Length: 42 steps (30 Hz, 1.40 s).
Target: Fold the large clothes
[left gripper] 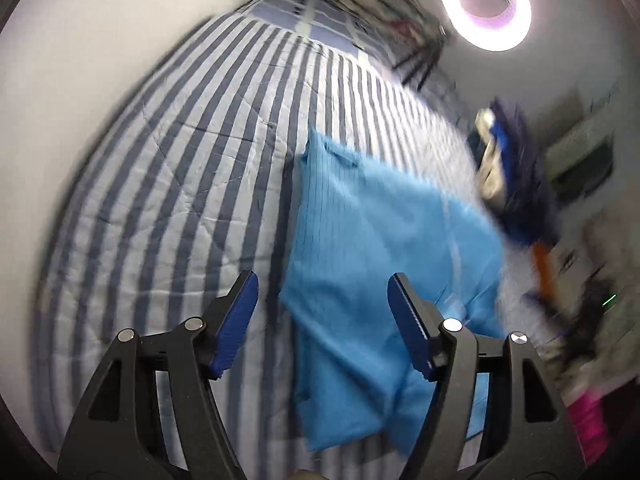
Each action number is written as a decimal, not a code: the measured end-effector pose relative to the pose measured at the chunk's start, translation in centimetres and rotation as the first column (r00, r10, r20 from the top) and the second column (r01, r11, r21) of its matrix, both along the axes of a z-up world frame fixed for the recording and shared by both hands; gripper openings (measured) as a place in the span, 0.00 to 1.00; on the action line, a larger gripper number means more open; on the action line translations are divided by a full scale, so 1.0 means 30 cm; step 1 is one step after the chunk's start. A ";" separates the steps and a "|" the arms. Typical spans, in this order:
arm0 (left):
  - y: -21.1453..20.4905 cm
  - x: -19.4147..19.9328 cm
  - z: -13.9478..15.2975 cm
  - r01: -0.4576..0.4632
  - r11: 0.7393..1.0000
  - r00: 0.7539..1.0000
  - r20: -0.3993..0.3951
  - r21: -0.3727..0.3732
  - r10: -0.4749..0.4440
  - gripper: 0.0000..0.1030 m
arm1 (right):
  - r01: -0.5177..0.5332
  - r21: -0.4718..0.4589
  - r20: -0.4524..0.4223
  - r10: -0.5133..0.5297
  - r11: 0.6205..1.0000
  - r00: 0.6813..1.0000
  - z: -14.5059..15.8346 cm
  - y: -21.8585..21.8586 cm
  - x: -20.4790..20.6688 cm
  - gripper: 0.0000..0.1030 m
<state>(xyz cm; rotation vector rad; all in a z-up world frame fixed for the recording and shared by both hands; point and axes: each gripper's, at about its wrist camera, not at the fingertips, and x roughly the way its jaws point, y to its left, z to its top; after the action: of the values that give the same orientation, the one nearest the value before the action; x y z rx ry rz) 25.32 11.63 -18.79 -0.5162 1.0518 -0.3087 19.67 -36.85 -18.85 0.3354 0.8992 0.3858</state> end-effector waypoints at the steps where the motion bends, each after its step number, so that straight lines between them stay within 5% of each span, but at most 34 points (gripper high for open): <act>1: 0.017 0.019 -0.018 -0.021 0.999 1.000 -0.023 -0.046 0.020 0.67 | 0.010 0.040 -0.021 -0.009 0.999 1.000 -0.025 -0.022 0.034 0.81; 8: 0.029 0.111 -0.133 0.002 0.993 0.994 -0.112 -0.118 -0.016 0.67 | 0.028 0.146 -0.151 -0.005 0.989 0.988 -0.175 -0.045 0.127 0.77; 17: -0.014 0.193 -0.166 0.042 0.980 0.994 -0.093 -0.194 -0.061 0.65 | -0.012 0.262 -0.145 0.051 0.965 0.988 -0.248 -0.009 0.223 0.75; 25: -0.092 0.224 -0.170 0.063 0.991 0.993 -0.088 -0.121 -0.074 0.23 | -0.040 0.348 -0.170 0.105 0.937 0.980 -0.279 0.064 0.317 0.52; 32: -0.199 0.181 -0.087 0.108 0.989 0.994 -0.005 0.101 -0.108 0.06 | -0.075 0.152 -0.179 0.102 0.986 0.979 -0.218 0.176 0.307 0.16; 37: -0.243 0.125 -0.012 0.110 0.975 0.991 0.057 0.192 -0.123 0.04 | -0.107 -0.061 -0.107 0.100 0.992 0.989 -0.126 0.287 0.277 0.08; 42: -0.276 0.060 0.070 0.116 0.961 0.982 0.114 0.253 -0.149 0.04 | -0.110 -0.165 -0.038 0.105 0.980 0.994 -0.036 0.341 0.211 0.06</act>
<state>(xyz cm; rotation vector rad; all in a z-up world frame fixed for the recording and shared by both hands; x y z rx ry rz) 27.11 3.34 -16.70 -0.2000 0.9805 -0.3219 25.99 -26.63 -19.91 0.1393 0.9741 0.4030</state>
